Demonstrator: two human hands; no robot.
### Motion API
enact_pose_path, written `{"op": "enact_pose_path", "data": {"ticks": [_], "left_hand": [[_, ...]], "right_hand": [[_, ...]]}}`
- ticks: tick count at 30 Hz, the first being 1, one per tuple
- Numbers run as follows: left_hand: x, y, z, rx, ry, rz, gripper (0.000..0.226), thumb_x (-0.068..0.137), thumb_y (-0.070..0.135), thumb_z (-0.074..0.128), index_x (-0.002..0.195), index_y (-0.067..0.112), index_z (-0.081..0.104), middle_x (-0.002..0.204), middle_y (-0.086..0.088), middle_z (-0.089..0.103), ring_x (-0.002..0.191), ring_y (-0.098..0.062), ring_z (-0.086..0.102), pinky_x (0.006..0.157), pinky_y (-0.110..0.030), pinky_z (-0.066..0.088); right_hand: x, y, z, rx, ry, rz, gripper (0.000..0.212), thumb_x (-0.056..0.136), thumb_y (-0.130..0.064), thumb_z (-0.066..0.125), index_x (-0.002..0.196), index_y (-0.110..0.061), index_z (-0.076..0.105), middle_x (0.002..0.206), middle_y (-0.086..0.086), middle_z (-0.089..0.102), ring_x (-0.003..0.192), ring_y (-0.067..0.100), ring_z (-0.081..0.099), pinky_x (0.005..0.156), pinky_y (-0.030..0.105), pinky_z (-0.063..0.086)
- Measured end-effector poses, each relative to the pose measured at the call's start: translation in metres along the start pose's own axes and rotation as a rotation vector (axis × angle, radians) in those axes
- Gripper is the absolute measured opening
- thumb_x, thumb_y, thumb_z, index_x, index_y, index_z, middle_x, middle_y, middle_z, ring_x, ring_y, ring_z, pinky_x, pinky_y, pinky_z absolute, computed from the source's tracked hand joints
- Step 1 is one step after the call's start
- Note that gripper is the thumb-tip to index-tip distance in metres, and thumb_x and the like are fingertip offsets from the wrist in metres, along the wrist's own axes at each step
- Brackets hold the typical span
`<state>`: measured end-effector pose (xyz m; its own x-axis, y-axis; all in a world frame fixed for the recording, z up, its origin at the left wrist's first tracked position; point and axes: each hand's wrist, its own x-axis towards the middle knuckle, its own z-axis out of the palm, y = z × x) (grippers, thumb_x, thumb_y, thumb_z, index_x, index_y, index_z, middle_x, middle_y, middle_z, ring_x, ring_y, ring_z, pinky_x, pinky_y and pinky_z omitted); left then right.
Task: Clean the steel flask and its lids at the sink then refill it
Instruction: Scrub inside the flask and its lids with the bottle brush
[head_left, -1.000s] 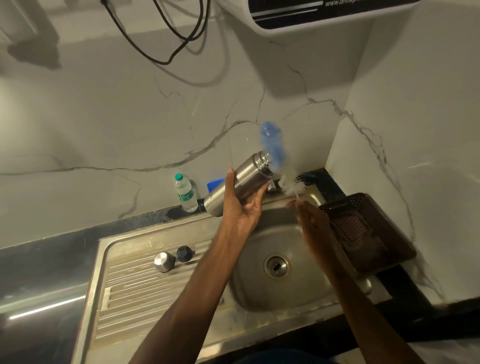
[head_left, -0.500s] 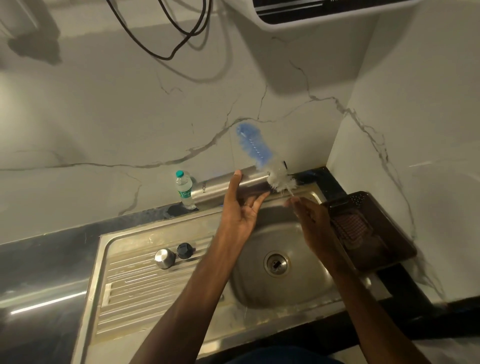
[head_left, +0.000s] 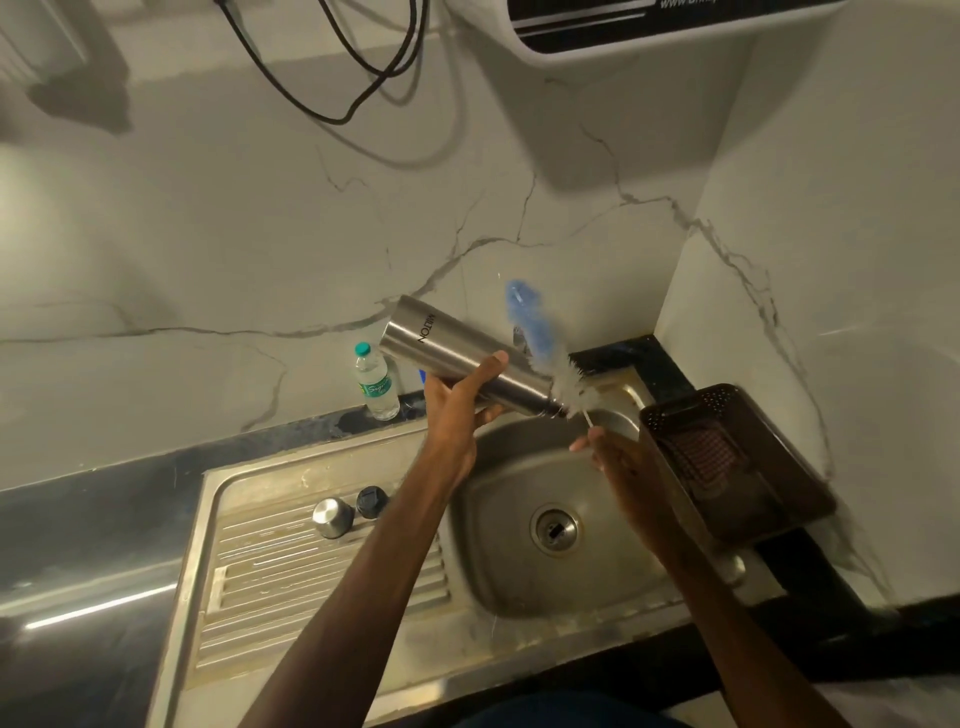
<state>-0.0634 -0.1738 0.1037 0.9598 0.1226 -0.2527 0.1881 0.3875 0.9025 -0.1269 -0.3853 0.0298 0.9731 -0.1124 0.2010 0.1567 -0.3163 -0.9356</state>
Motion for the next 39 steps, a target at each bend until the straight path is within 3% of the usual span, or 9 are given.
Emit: {"op": "enact_pose_path", "data": {"ticks": [7,10,16,18,22,25,28,33,39], "left_hand": [[0.001,0.014,-0.010,0.278,-0.127,0.176,0.092,0.078,0.024,0.082,0.152,0.019,0.026,0.131,-0.004,0.061,0.099,-0.004,0.073,0.073,-0.020,0.060],[-0.001,0.008,-0.015,0.366,-0.143,0.197,0.088,0.083,0.030,0.082,0.152,0.022,0.029,0.131,0.003,0.061,0.101,0.001,0.070,0.078,-0.025,0.060],[-0.009,-0.024,-0.034,0.664,-0.195,0.256,0.080,0.076,0.051,0.088,0.141,0.038,0.044,0.125,0.015,0.065,0.110,0.001,0.066,0.092,-0.033,0.056],[-0.011,-0.028,-0.037,0.794,-0.207,0.326,0.076,0.074,0.051,0.089,0.135,0.042,0.044,0.117,0.022,0.061,0.103,0.008,0.061,0.082,-0.020,0.053],[-0.006,-0.030,-0.044,1.000,-0.239,0.463,0.092,0.071,0.057,0.086,0.146,0.031,0.040,0.121,0.008,0.059,0.100,-0.002,0.059,0.080,-0.022,0.052],[0.003,-0.025,-0.052,1.039,-0.197,0.501,0.094,0.075,0.049,0.088,0.151,0.031,0.037,0.127,0.004,0.060,0.100,-0.006,0.060,0.084,-0.024,0.054],[0.014,-0.019,-0.063,1.047,-0.155,0.529,0.098,0.075,0.047,0.088,0.155,0.030,0.033,0.135,-0.001,0.059,0.106,-0.015,0.061,0.088,-0.031,0.056],[0.019,-0.015,-0.064,1.174,-0.206,0.613,0.096,0.077,0.040,0.088,0.154,0.029,0.033,0.136,-0.003,0.060,0.106,-0.013,0.060,0.091,-0.033,0.056],[0.026,-0.011,-0.066,1.207,-0.192,0.636,0.096,0.076,0.045,0.086,0.154,0.029,0.033,0.140,-0.003,0.058,0.109,-0.013,0.060,0.093,-0.030,0.056]], "right_hand": [[-0.008,0.034,-0.006,-0.025,-0.071,0.102,0.042,0.105,-0.046,0.045,0.089,-0.023,0.075,0.056,-0.016,0.058,0.045,0.002,0.042,0.047,0.010,0.031],[-0.006,0.035,-0.009,0.033,-0.005,0.132,0.042,0.106,-0.048,0.047,0.087,-0.023,0.076,0.056,-0.005,0.051,0.049,0.003,0.040,0.048,0.013,0.030],[0.025,-0.023,-0.011,0.129,-0.073,0.162,0.037,0.106,-0.034,0.053,0.095,-0.011,0.080,0.067,-0.025,0.065,0.066,-0.008,0.059,0.069,0.013,0.041],[0.033,-0.036,-0.014,0.096,-0.148,0.145,0.034,0.104,-0.044,0.054,0.095,-0.024,0.081,0.088,-0.020,0.076,0.085,-0.005,0.068,0.085,0.027,0.051],[0.042,-0.044,-0.017,0.000,-0.213,-0.016,0.031,0.099,-0.056,0.061,0.095,-0.032,0.081,0.078,0.019,0.072,0.068,0.036,0.067,0.077,0.057,0.057],[0.039,-0.037,-0.025,0.091,-0.206,-0.032,0.031,0.098,-0.044,0.065,0.088,-0.019,0.081,0.052,0.006,0.054,0.043,0.022,0.044,0.045,0.035,0.042],[0.033,-0.017,-0.036,0.178,-0.277,0.089,0.031,0.101,-0.027,0.062,0.085,-0.005,0.077,0.051,-0.001,0.048,0.040,0.010,0.035,0.040,0.020,0.030],[0.034,-0.029,-0.024,0.129,-0.176,0.067,0.029,0.100,-0.032,0.066,0.082,-0.014,0.080,0.056,0.022,0.058,0.043,0.015,0.036,0.046,0.025,0.033],[0.038,-0.031,-0.020,0.145,-0.225,0.088,0.043,0.104,-0.042,0.058,0.074,-0.014,0.073,0.049,-0.006,0.040,0.046,0.016,0.032,0.049,0.026,0.029]]}}
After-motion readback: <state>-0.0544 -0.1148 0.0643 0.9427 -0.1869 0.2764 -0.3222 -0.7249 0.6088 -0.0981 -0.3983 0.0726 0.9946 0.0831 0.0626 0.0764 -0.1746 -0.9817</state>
